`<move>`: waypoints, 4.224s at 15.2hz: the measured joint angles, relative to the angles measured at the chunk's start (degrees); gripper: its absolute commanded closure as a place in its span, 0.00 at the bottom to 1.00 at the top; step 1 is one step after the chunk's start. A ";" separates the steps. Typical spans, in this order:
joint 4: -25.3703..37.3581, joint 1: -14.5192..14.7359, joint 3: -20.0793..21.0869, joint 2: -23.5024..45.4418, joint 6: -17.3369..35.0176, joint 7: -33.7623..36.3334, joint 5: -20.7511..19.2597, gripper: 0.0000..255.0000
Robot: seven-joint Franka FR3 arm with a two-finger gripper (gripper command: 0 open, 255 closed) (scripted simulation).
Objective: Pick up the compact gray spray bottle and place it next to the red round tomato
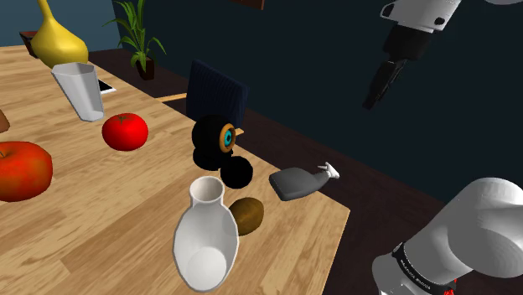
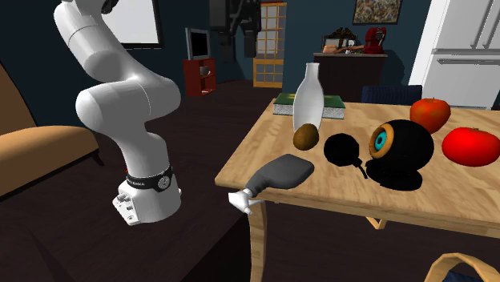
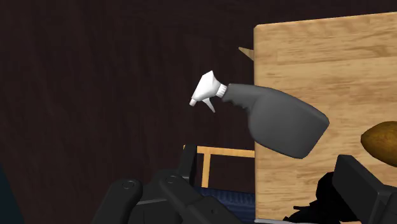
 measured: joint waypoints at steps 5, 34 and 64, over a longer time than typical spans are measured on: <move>-5.68 2.67 -1.13 -0.24 5.26 -6.93 -0.50 0.00; -30.97 16.35 -8.20 15.60 45.75 -43.51 -2.88 0.00; -22.43 15.94 -7.11 6.23 27.90 -42.26 -3.21 1.00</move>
